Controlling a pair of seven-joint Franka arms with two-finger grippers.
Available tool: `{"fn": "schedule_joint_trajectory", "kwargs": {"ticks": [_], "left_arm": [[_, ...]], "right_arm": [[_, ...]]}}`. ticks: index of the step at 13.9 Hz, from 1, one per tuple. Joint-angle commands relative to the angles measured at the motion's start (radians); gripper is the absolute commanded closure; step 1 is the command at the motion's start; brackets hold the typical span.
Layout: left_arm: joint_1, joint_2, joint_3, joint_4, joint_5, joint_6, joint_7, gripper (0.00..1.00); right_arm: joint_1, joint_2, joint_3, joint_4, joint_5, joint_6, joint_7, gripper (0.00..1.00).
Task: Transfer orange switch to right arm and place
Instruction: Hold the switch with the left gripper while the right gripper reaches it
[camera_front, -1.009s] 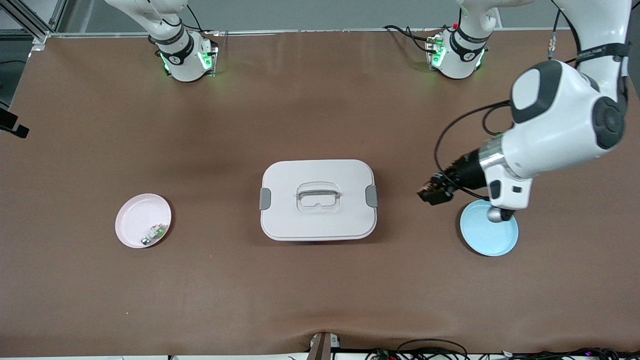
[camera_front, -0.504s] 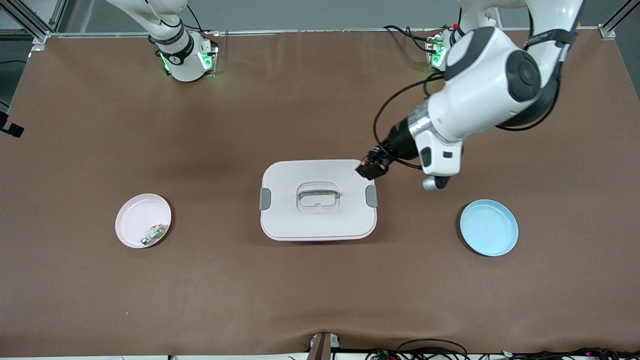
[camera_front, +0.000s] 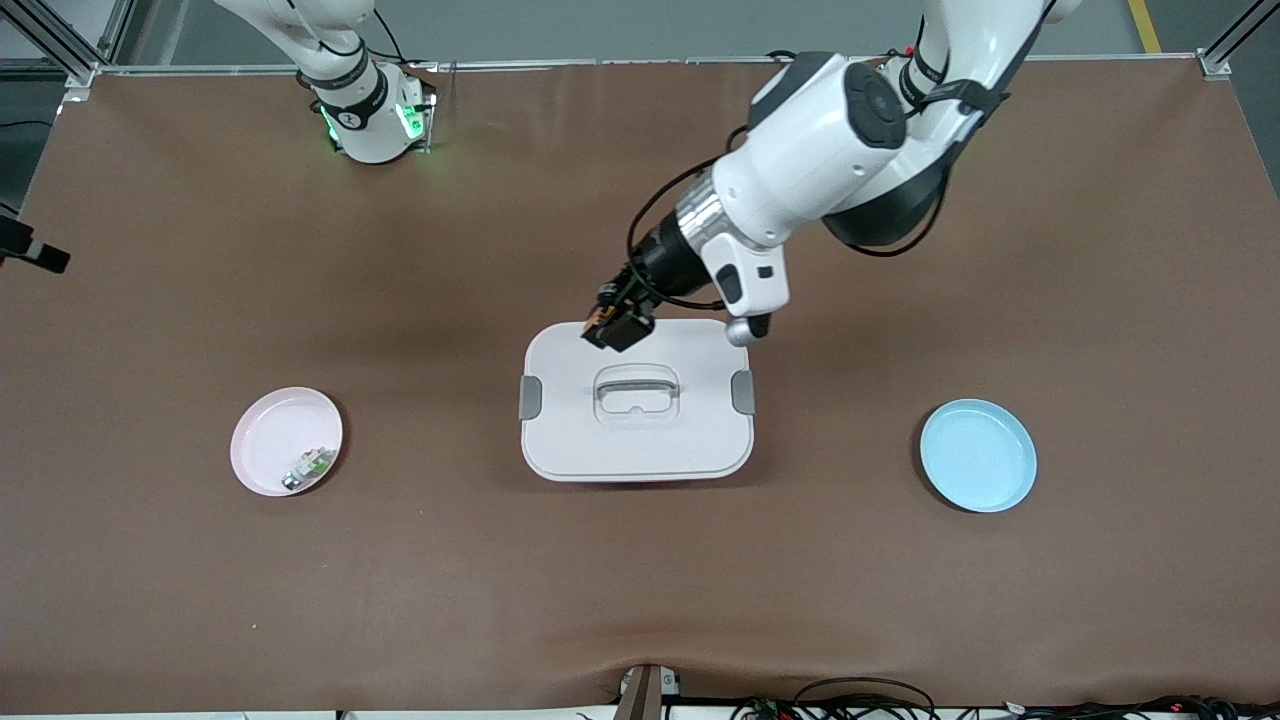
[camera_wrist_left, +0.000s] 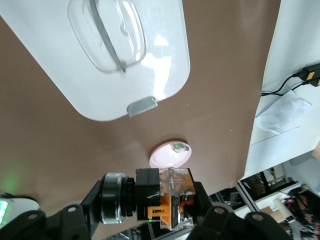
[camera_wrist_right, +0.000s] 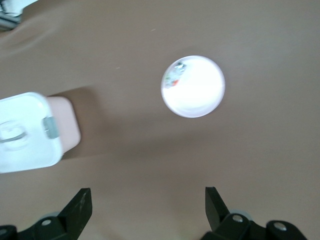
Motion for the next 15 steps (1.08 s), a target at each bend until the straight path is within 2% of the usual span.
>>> {"fn": "schedule_joint_trajectory", "kwargs": {"ticks": [1,3,4,5,7,11,15], "left_arm": [[-0.054,0.044,0.006,0.031,-0.007,0.077,-0.104,0.68],[-0.089,0.066,0.009,0.031,-0.005,0.137,-0.199,0.68],[-0.109,0.077,0.009,0.031,-0.002,0.180,-0.234,0.68],[-0.123,0.089,0.009,0.031,-0.002,0.209,-0.261,0.68],[-0.150,0.113,0.009,0.031,-0.002,0.219,-0.354,0.68],[-0.193,0.163,0.010,0.033,-0.001,0.220,-0.371,0.68],[-0.215,0.170,0.025,0.031,0.012,0.223,-0.371,0.68]], "right_arm": [[0.021,-0.003,0.007,-0.014,0.056,-0.023,0.008,0.00],[0.060,-0.004,0.008,-0.040,0.078,0.036,0.007,0.00],[0.076,-0.004,0.008,-0.064,0.120,0.067,-0.002,0.00],[0.082,-0.007,0.008,-0.101,0.201,0.099,-0.005,0.00],[0.128,-0.012,0.008,-0.179,0.302,0.194,-0.005,0.00],[0.243,0.002,0.008,-0.197,0.358,0.271,-0.013,0.00],[0.337,0.007,0.008,-0.330,0.407,0.423,-0.060,0.00]]}}
